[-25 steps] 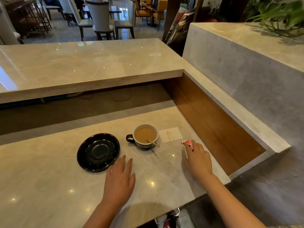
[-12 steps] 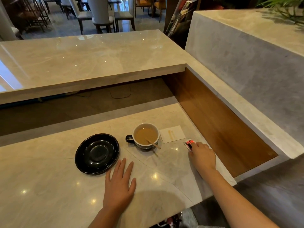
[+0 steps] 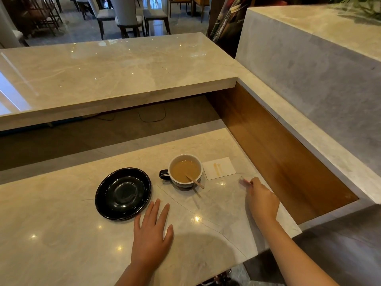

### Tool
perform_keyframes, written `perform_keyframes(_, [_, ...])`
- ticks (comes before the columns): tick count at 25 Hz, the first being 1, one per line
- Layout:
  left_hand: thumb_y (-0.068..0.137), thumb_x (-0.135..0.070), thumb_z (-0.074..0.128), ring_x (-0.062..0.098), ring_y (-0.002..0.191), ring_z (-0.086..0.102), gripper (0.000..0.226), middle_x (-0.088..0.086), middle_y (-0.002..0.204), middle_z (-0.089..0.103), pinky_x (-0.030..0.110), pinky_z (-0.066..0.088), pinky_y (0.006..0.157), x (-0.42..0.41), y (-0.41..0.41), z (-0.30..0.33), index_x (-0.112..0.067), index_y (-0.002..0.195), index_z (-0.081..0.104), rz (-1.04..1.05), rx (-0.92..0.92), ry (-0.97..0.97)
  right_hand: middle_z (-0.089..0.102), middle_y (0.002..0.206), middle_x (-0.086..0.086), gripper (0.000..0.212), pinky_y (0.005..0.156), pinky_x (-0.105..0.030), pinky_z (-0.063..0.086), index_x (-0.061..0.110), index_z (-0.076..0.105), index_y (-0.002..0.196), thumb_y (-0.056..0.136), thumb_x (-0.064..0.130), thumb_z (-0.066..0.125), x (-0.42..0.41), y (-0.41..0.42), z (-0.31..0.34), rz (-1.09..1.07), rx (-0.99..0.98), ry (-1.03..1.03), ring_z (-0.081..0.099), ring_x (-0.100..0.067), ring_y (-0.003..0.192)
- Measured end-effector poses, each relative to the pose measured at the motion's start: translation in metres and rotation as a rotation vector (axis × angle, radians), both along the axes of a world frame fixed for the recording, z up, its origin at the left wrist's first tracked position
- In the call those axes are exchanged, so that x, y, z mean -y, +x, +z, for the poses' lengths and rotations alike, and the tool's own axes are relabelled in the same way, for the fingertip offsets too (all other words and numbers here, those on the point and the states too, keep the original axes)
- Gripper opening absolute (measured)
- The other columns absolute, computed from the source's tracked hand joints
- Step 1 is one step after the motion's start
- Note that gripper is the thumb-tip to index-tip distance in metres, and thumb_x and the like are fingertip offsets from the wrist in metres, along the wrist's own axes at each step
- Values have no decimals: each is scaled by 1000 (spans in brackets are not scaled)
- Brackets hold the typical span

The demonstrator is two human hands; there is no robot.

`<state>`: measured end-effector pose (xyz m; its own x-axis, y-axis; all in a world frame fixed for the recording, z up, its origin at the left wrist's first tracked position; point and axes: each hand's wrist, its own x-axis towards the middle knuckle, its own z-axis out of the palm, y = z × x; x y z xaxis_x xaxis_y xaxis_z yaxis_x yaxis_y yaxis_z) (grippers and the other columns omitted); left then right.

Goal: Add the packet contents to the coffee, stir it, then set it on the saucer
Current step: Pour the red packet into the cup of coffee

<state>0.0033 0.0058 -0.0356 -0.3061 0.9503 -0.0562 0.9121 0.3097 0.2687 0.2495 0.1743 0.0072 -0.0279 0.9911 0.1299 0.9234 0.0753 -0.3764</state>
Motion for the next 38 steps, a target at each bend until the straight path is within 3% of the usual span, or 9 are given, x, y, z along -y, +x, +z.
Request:
perform_keyframes(5, [85, -55, 18, 13, 136, -1, 63, 0, 153, 16, 49, 1, 108, 0, -2, -5, -30, 143, 23, -7, -2, 37, 63, 93, -8, 12, 61, -19, 48, 9, 58, 102, 91, 11, 55, 8, -12, 24, -189, -782, -90, 61, -24, 81])
perform_keyframes(8, [85, -55, 20, 16, 137, 5, 63, 2, 152, 18, 50, 5, 107, 0, -1, -5, -29, 143, 25, -13, -5, 45, 70, 86, -11, 11, 52, -33, 59, 9, 57, 100, 95, 12, 49, 15, -28, 45, -193, -1229, -298, 69, -24, 68])
perform_keyframes(11, [86, -54, 22, 17, 137, 8, 62, 2, 151, 21, 51, 7, 107, 0, -2, -6, -29, 142, 27, -11, -12, 54, 74, 74, -12, 13, 48, -33, 59, 8, 58, 103, 94, 13, 50, 15, -41, 57, -163, -1376, -456, 70, -22, 59])
perform_keyframes(14, [86, -54, 24, 19, 136, 13, 61, 3, 150, 25, 53, 11, 105, 0, -2, -6, -28, 141, 30, -13, -10, 52, 70, 82, -12, 18, 42, -20, 53, 8, 57, 107, 90, 2, 51, 9, -52, 66, -53, -1324, -491, 69, -16, 58])
perform_keyframes(19, [86, -53, 28, 22, 134, 21, 59, 5, 147, 31, 55, 18, 103, 0, -3, -5, -27, 140, 33, -20, -11, 59, 68, 99, -8, 31, 54, -22, 55, 25, 55, 106, 85, 4, 62, -2, -63, 70, 103, -1087, -474, 68, -15, 68])
perform_keyframes(22, [86, -53, 29, 21, 134, 22, 59, 5, 147, 31, 54, 17, 103, 0, -3, -6, -28, 140, 32, -21, -3, 63, 65, 105, -9, 33, 53, -17, 54, 23, 52, 106, 83, 4, 64, -10, -76, 70, 152, -958, -390, 68, -22, 81])
perform_keyframes(27, [86, -52, 29, 20, 135, 20, 59, 4, 148, 29, 55, 15, 104, 0, -3, -6, -29, 140, 32, -10, 17, 73, 62, 100, 4, 29, 66, -26, 55, 25, 53, 107, 84, 11, 65, -18, -91, 68, 372, -669, -189, 64, -18, 75])
perform_keyframes(32, [86, -54, 30, 21, 133, 24, 58, 4, 147, 33, 56, 16, 102, 0, -3, -8, -30, 139, 33, -7, 4, 63, 66, 110, -3, 33, 71, -13, 44, 16, 56, 117, 86, 11, 63, -23, -97, 72, 533, -448, -39, 57, -12, 84])
perform_keyframes(38, [86, -57, 28, 16, 134, 15, 59, 2, 148, 29, 54, 11, 103, -2, -3, -11, -33, 140, 29, 5, -9, 55, 65, 116, -9, 35, 81, -36, 52, 17, 52, 125, 90, 11, 56, -25, -102, 74, 664, -222, 72, 61, -24, 100])
